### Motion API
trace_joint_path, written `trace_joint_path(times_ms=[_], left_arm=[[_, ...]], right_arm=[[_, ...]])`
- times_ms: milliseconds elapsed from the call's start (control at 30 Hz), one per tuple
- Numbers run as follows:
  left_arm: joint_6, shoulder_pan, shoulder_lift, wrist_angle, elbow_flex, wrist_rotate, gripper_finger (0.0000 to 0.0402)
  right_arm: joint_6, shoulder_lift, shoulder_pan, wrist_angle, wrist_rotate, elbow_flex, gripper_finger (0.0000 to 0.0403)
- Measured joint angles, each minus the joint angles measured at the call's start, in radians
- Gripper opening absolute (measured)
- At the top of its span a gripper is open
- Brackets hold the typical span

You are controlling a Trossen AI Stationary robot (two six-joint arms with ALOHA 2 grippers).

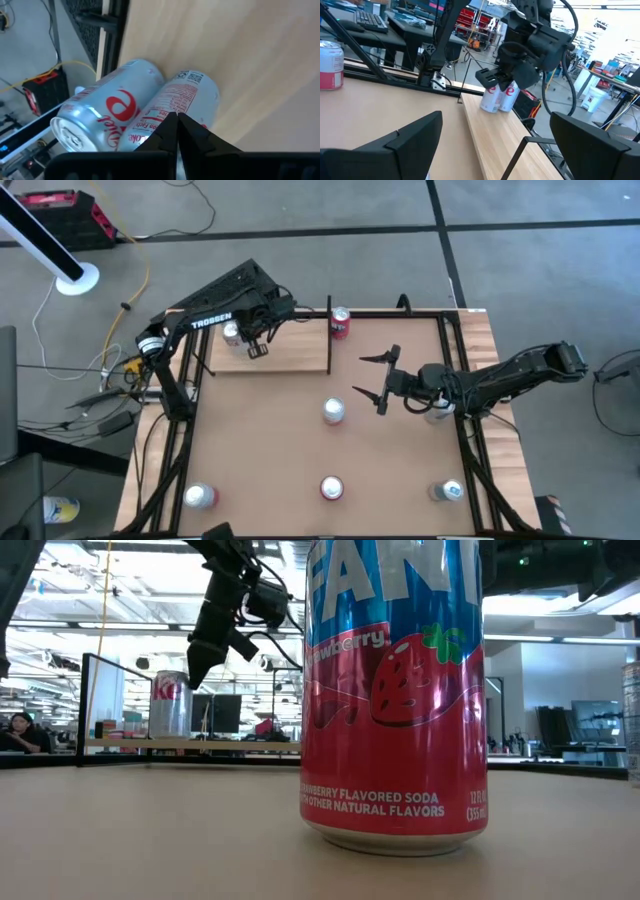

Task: Place canned beverage on shelf
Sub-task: Put the silver soda can on the shelf aligned with the other silver soda can

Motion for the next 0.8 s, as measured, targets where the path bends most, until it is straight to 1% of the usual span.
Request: trace_joint_path(times_ms=[200, 433, 533, 600, 667, 800], left_arm=[[0.002, 0.040, 0.000, 0.005, 0.000, 0.021, 0.0000], [-0.009, 0.040, 0.000, -0.028, 0.000, 0.038, 0.0000], [-0.009, 0.041, 0.000, -0.028, 0.000, 0.033, 0.0000], [-0.009, 0.039, 0.000, -0.026, 0.003, 0.009, 0.0000], [-0.008, 0.039, 0.000, -0.028, 0.020, -0.014, 0.0000], [-0.009, 0.039, -0.001, -0.045, 0.086, -0.020, 0.0000]], right_arm=[[-0.002, 0.000, 0.000, 0.000, 0.000, 0.000, 0.0395], [-0.005, 0.000, 0.000, 0.000, 0.000, 0.000, 0.0395], [-0.005, 0.000, 0.000, 0.000, 0.000, 0.000, 0.0395], [-0.005, 0.000, 0.000, 0.000, 0.000, 0.000, 0.0395], [-0.005, 0.000, 0.000, 0.000, 0.000, 0.000, 0.0395], [-0.005, 0.000, 0.000, 0.001, 0.000, 0.000, 0.0395]])
